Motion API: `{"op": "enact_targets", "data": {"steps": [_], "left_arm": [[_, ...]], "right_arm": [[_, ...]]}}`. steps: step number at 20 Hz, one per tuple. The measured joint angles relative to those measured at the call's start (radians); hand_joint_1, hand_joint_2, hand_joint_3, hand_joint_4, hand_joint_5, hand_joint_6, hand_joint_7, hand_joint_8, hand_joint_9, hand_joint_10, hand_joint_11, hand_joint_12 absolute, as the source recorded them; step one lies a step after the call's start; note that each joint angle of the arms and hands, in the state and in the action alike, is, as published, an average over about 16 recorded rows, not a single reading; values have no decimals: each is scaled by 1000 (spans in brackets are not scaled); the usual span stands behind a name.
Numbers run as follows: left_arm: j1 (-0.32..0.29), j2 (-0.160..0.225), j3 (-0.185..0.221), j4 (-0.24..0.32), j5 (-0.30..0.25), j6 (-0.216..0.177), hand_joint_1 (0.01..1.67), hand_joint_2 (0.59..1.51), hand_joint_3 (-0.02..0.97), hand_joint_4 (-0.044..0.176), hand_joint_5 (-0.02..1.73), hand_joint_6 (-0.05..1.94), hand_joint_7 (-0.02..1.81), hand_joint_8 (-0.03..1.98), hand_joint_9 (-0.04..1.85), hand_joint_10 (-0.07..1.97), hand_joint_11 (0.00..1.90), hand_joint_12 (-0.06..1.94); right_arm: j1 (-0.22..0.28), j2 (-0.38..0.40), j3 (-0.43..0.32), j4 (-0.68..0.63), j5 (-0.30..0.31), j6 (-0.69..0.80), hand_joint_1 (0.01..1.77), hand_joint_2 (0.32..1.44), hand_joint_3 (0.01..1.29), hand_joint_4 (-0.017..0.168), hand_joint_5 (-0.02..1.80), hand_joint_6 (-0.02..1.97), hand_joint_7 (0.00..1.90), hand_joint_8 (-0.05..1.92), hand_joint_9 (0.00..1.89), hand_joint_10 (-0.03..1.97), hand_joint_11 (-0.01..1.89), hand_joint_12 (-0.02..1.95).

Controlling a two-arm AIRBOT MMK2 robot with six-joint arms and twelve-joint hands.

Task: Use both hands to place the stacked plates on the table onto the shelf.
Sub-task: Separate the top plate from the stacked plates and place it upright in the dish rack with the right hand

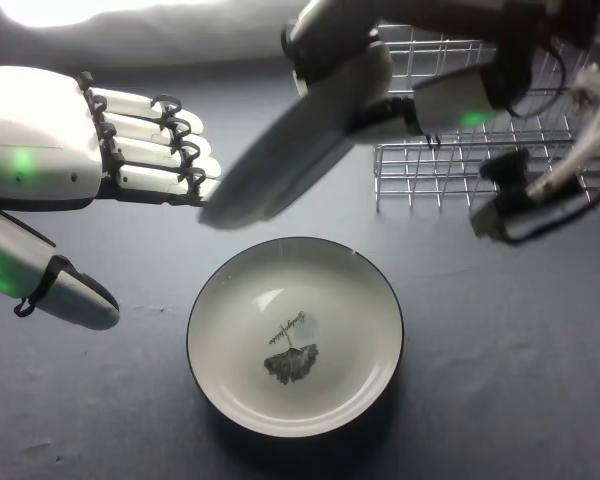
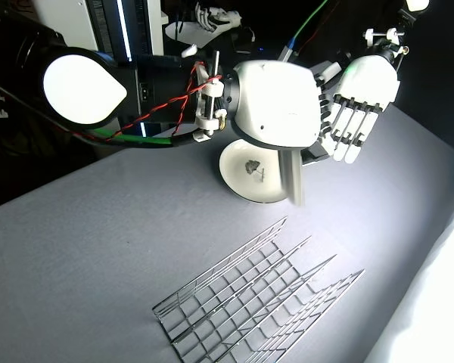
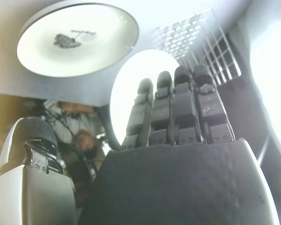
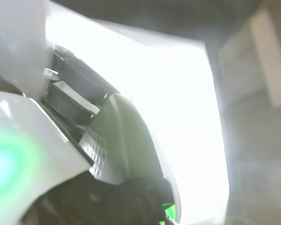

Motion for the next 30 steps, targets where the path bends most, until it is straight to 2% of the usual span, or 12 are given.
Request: {"op": "enact_targets", "data": {"steps": [3, 9, 16, 20, 30], "left_arm": [[3, -1, -8, 16, 15, 17, 15, 1082, -3, 0, 87, -1, 119, 10, 103, 9, 27, 142], [16, -3, -14, 84, 62, 59, 15, 1082, -3, 2, 89, -1, 124, 11, 109, 9, 27, 152], [39, -5, -1, 177, 111, 101, 14, 1082, -3, 4, 92, 4, 123, 13, 114, 9, 31, 161], [56, -6, 14, 210, 121, 110, 13, 1082, -3, 5, 95, 10, 119, 14, 109, 10, 28, 158], [86, -11, 65, 239, 120, 114, 12, 1086, -3, 5, 92, 11, 111, 14, 98, 10, 17, 136]], "right_arm": [[16, -5, 0, 79, -30, 2, 1353, 1031, 14, -6, 866, 1102, 981, 998, 850, 1218, 700, 1353], [41, -10, 0, 219, -70, 2, 1359, 1041, 14, -7, 866, 1098, 974, 990, 864, 1210, 707, 1340], [56, -6, 6, 346, -91, 2, 1365, 1047, 14, -8, 867, 1094, 967, 983, 875, 1204, 714, 1336], [64, 0, 12, 404, -94, 2, 1368, 1051, 14, -8, 862, 1094, 965, 982, 877, 1203, 714, 1336], [70, 38, 40, 498, -101, 0, 1373, 1057, 14, -8, 858, 1080, 976, 952, 890, 1182, 723, 1336]]}}
